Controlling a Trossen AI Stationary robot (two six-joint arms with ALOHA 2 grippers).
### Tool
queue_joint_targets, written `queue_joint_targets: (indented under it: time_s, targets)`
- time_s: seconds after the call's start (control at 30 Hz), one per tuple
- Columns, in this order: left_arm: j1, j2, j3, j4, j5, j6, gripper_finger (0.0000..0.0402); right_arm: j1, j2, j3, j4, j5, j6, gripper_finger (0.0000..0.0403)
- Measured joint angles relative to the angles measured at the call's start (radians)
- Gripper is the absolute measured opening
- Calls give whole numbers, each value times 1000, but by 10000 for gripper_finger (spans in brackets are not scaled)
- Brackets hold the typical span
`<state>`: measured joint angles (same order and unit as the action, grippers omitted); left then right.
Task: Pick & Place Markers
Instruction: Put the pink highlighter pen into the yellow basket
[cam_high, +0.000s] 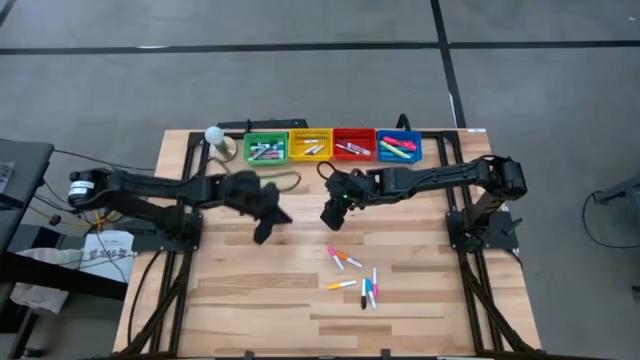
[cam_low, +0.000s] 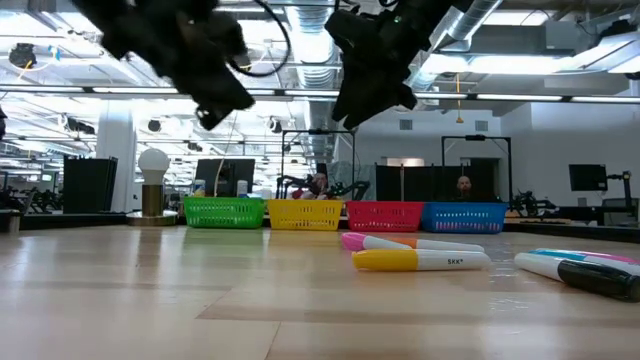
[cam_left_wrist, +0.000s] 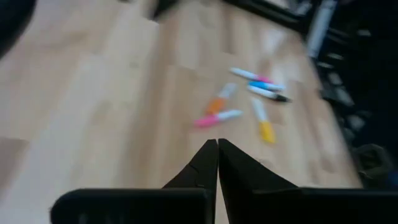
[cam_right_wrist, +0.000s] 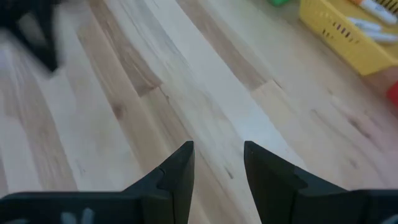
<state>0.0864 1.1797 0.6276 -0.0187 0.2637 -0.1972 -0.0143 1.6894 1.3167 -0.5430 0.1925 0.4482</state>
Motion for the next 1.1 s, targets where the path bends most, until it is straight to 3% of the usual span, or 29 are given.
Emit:
queue_joint_targets:
  time_s: [0.17,0.43,0.63,1.1]
  targets:
    - [-139,-62,-114,158,-6,-136,12,7,0,0,-1,-11,67,128]
    - [-321,-74,-248,443,-196,-264,12,63,0,0,-97,-13,68,128]
    - [-398,-74,-255,464,-271,-279,12,141,0,0,-269,-32,108,128]
    - [-429,-74,-255,498,-316,-280,12,367,0,0,-308,17,473,122]
